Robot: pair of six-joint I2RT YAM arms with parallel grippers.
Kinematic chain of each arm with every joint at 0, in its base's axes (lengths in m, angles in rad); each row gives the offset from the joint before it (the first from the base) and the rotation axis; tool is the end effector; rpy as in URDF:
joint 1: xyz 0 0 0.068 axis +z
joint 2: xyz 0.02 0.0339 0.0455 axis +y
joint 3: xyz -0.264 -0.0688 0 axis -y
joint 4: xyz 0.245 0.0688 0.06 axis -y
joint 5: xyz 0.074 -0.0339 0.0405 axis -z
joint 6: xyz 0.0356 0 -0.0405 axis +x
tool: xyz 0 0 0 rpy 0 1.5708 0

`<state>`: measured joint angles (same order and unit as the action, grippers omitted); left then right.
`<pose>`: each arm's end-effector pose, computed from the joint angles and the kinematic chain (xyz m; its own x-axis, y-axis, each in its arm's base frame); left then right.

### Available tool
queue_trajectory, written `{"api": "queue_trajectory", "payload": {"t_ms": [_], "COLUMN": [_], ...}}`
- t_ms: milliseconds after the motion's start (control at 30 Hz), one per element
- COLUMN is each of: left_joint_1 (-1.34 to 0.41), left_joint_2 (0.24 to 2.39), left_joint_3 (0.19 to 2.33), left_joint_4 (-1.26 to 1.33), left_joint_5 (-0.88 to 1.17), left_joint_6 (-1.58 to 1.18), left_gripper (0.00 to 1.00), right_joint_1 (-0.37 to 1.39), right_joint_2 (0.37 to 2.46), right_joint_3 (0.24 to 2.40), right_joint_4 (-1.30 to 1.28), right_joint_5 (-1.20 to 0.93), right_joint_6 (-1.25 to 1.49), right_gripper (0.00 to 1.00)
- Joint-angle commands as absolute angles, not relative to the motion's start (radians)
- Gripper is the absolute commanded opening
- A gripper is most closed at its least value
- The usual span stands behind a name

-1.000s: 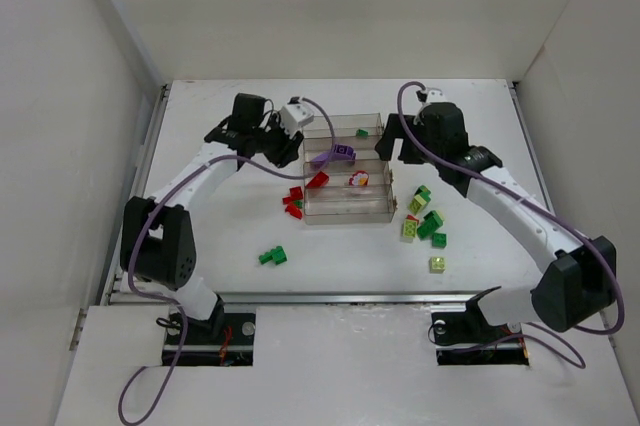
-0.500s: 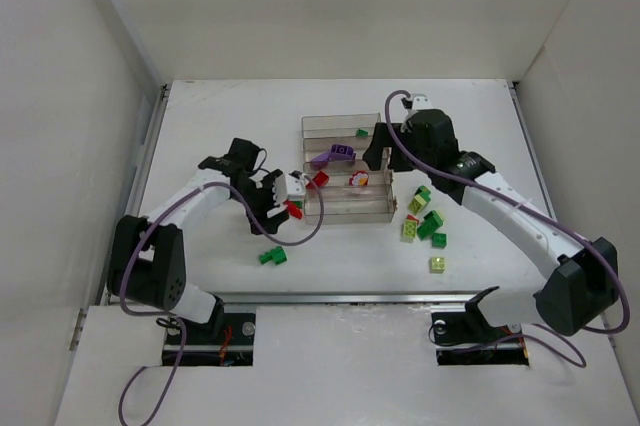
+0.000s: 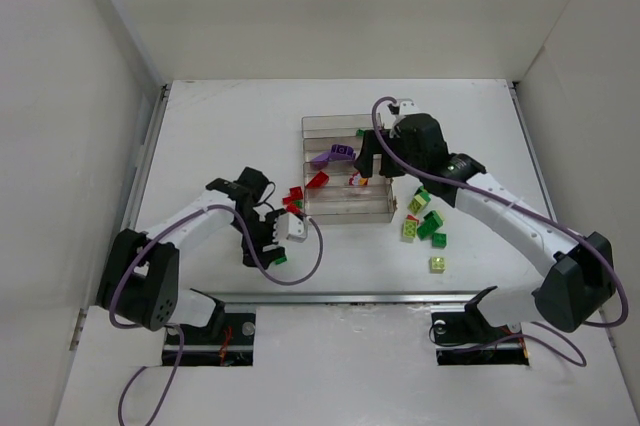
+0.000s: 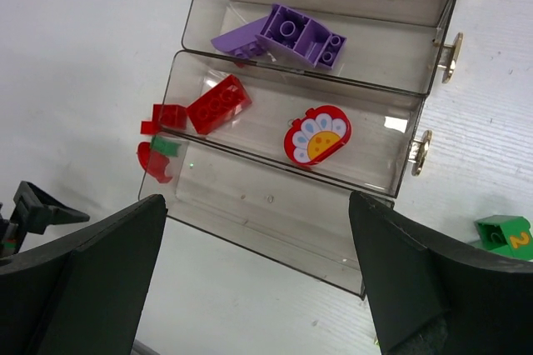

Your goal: Sort the legos into containers by color

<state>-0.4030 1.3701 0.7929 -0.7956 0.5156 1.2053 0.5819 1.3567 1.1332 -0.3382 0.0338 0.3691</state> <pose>0.2011 -0.1048 0.1859 0.0796 0.8493 -0.5218 0.9962 -0.0867 0.0109 0.2587 0.1687 0.3173 -0.6046 0.0339 -0.7958 -0.3295 0.8990 0.2886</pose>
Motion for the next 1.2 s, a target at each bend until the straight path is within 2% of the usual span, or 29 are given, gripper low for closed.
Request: {"api": "queue_trajectory", "payload": {"t_ms": [0, 33, 300, 333, 433, 467, 700, 800, 900, 1000, 1167], "left_joint_1": [-0.425, -0.437, -0.437, -0.437, -0.437, -0.437, -0.416, -0.416, -0.416, -0.439, -0.459], "left_joint_2": [1.341, 1.341, 1.341, 1.341, 1.35, 1.35, 1.229, 1.13, 1.051, 1.029, 1.103], "left_joint_3": [0.759, 0.738, 0.653, 0.643, 0.643, 0.643, 0.704, 0.79, 0.845, 0.854, 0.932], "left_joint_4": [-0.79, -0.734, -0.571, -0.56, -0.548, -0.548, -0.491, -0.332, -0.106, 0.072, 0.155], "left_joint_5": [0.519, 0.509, 0.431, 0.431, 0.42, 0.42, 0.41, 0.368, 0.312, 0.282, 0.291], "left_joint_6": [1.148, 1.116, 1.0, 1.0, 0.976, 0.976, 0.826, 0.607, 0.503, 0.488, 0.488], "left_gripper": [0.67, 0.66, 0.33, 0.23, 0.08, 0.0, 0.0, 0.0, 0.0, 0.0, 0.0], "right_joint_1": [0.597, 0.597, 0.606, 0.606, 0.606, 0.606, 0.606, 0.606, 0.597, 0.597, 0.62], "right_joint_2": [1.345, 1.336, 1.289, 1.289, 1.278, 1.278, 1.269, 1.269, 1.279, 1.31, 1.397], "right_joint_3": [1.18, 1.166, 1.146, 1.146, 1.146, 1.146, 1.193, 1.259, 1.327, 1.385, 1.453], "right_joint_4": [-0.327, -0.327, -0.327, -0.336, -0.336, -0.336, -0.362, -0.388, -0.376, -0.341, -0.238], "right_joint_5": [0.061, 0.061, 0.072, 0.083, 0.083, 0.083, 0.074, 0.052, -0.007, -0.122, -0.247], "right_joint_6": [0.354, 0.363, 0.382, 0.382, 0.382, 0.382, 0.382, 0.371, 0.371, 0.383, 0.405], "right_gripper": [0.96, 0.96, 0.96, 0.96, 0.96, 0.96, 0.97, 0.98, 0.98, 0.99, 0.97]}}
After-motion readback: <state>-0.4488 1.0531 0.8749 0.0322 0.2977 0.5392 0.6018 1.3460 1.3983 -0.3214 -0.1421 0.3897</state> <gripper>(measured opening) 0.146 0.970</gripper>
